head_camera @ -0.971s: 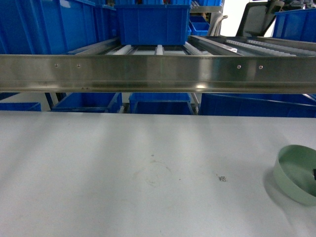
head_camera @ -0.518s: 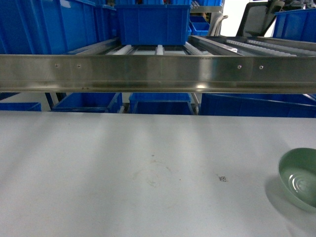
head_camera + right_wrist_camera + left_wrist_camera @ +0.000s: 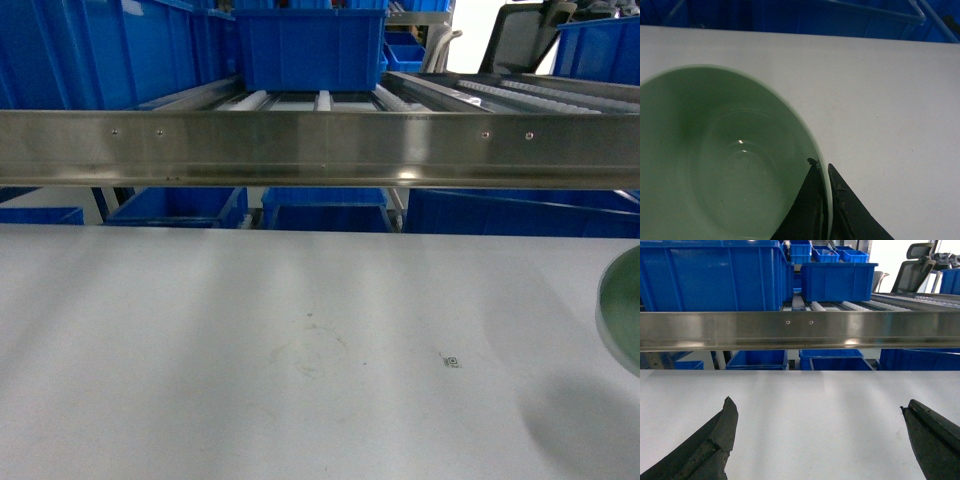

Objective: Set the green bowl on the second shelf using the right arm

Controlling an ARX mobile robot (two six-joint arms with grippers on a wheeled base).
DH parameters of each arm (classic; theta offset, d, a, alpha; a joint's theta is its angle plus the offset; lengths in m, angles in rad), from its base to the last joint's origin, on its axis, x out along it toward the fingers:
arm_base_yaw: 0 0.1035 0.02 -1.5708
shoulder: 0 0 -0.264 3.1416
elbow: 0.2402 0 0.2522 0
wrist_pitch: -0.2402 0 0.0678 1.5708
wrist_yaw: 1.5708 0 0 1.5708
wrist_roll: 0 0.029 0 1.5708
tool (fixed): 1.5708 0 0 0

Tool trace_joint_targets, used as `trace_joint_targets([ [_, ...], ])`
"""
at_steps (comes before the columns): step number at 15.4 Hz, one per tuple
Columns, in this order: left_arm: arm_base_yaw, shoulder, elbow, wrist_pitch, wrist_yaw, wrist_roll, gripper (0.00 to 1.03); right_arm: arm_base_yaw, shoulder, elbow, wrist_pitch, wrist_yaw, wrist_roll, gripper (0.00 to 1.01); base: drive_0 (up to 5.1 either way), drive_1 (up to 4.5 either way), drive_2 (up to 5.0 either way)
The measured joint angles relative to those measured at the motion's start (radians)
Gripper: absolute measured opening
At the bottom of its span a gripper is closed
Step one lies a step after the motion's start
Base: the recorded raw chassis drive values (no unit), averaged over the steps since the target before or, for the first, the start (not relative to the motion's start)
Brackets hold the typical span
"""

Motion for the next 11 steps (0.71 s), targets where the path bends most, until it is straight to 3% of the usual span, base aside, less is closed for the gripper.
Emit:
trace_joint_targets([
  [3,0.000,0.000,0.000,0.000,0.000,0.000,0.98,0.013,-0.424,-0.119,-0.131,-0.039,0.022,0.02,0.0,0.00,0.0],
  [7,0.000,0.000,0.000,0.000,0.000,0.000,0.98,0.005,-0.692,-0.130,-0.277,-0.071,0.049,0.02,0.0,0.00,0.0],
  [11,0.000,0.000,0.000,0.000,0.000,0.000,0.98,0.008,-0.794,-0.155,-0.284,-0.066,0.039,0.02,0.0,0.00,0.0],
])
